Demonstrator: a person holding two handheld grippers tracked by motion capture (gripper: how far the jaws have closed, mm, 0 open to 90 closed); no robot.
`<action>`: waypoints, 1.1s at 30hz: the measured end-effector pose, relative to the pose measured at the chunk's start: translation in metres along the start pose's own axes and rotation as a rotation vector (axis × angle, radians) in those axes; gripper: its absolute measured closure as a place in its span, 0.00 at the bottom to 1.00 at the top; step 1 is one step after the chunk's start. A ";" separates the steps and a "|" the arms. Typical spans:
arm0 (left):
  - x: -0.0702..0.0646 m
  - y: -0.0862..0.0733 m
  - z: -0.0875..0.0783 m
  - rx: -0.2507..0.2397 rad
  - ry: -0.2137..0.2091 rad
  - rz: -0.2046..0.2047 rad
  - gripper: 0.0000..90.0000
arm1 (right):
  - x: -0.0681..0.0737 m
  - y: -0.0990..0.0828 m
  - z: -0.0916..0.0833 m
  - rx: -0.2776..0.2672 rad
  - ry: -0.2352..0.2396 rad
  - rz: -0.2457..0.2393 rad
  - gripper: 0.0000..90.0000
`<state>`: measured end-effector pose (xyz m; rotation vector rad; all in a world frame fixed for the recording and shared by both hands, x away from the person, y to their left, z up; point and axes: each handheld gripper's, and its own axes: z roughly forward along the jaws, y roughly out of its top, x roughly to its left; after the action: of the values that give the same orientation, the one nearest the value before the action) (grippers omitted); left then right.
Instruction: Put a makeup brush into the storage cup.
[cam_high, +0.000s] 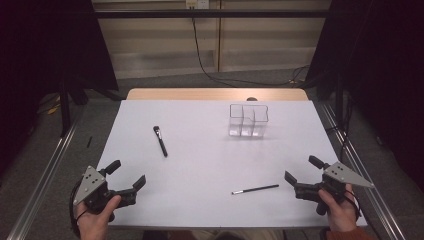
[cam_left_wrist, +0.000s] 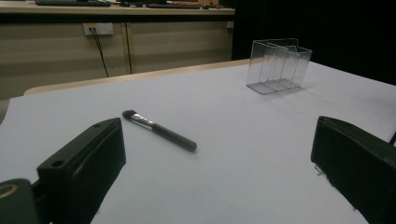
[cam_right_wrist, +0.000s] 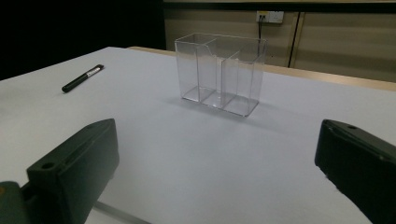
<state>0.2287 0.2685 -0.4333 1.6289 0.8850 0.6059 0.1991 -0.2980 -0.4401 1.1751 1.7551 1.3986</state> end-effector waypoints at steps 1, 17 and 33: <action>0.000 0.000 0.000 0.000 0.000 0.000 0.03 | 0.000 0.000 0.000 -0.002 0.003 0.000 0.00; 0.002 0.004 0.020 0.072 -0.047 -0.021 0.03 | 0.004 -0.001 0.003 0.007 0.018 -0.016 0.00; -0.007 0.024 0.039 0.100 -0.070 0.022 0.03 | 0.006 -0.001 -0.001 0.000 0.021 -0.028 0.00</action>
<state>0.2604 0.2384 -0.4189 1.7413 0.8584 0.5243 0.1953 -0.2930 -0.4400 1.1358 1.7799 1.3995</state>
